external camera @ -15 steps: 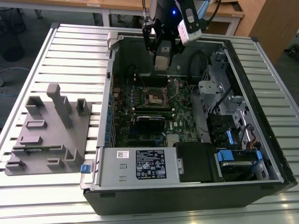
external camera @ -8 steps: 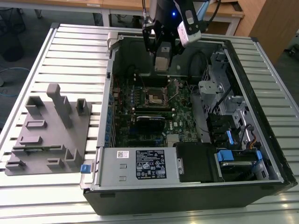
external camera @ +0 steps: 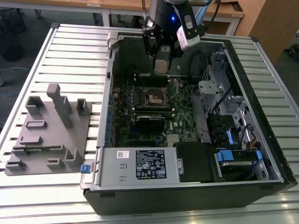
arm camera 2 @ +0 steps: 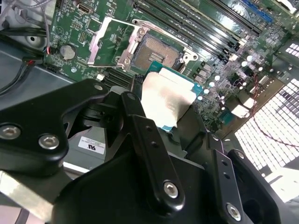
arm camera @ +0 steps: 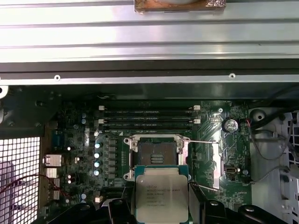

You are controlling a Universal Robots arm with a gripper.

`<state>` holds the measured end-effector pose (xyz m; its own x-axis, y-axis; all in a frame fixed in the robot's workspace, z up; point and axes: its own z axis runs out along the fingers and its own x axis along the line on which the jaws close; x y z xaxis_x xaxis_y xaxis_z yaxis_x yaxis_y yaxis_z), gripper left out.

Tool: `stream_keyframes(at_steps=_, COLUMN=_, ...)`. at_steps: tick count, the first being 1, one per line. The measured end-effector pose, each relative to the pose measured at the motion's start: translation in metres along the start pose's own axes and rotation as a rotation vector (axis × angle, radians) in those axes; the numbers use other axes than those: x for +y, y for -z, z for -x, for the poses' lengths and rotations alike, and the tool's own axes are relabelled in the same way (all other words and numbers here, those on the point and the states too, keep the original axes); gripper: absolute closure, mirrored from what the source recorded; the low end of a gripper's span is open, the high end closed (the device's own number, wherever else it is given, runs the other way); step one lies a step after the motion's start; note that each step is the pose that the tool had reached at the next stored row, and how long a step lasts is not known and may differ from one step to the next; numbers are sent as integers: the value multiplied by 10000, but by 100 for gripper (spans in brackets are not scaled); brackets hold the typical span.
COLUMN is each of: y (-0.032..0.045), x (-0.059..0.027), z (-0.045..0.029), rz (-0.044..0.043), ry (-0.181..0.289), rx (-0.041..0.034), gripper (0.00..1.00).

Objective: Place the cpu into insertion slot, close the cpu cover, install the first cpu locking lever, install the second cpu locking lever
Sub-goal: 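Place the cpu into insertion slot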

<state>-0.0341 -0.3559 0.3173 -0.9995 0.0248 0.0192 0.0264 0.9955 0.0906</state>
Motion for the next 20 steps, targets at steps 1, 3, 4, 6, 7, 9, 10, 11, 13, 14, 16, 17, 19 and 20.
stream_keyframes(at_steps=1, y=-11, x=-1, z=0, rz=0, ry=1, rx=0, gripper=46)
stream_keyframes(at_steps=3, y=-27, x=-2, z=0, rz=0, ry=1, rx=0, gripper=46)
stream_keyframes(at_steps=4, y=-28, x=-3, z=0, rz=-2, ry=0, rx=1, gripper=46)
stream_keyframes(at_steps=6, y=-30, x=-3, z=0, rz=-1, ry=1, rx=1, gripper=46)
stream_keyframes(at_steps=7, y=-30, x=-3, z=0, rz=0, ry=1, rx=1, gripper=46)
stream_keyframes(at_steps=9, y=-30, x=-3, z=0, rz=0, ry=0, rx=1, gripper=46)
stream_keyframes(at_steps=10, y=-31, x=-3, z=0, rz=0, ry=1, rx=1, gripper=46)
stream_keyframes(at_steps=11, y=-31, x=-3, z=0, rz=0, ry=1, rx=0, gripper=46)
stream_keyframes(at_steps=13, y=-32, x=-3, z=0, rz=0, ry=0, rx=0, gripper=46)
stream_keyframes(at_steps=14, y=-33, x=-3, z=0, rz=1, ry=1, rx=0, gripper=46)
stream_keyframes(at_steps=16, y=-39, x=-3, z=0, rz=3, ry=1, rx=-1, gripper=46)
stream_keyframes(at_steps=17, y=-46, x=-4, z=0, rz=3, ry=1, rx=-1, gripper=46)
stream_keyframes(at_steps=19, y=-65, x=-6, z=1, rz=0, ry=1, rx=0, gripper=46)
stream_keyframes(at_steps=20, y=-76, x=-7, z=1, rz=0, ry=1, rx=0, gripper=46)
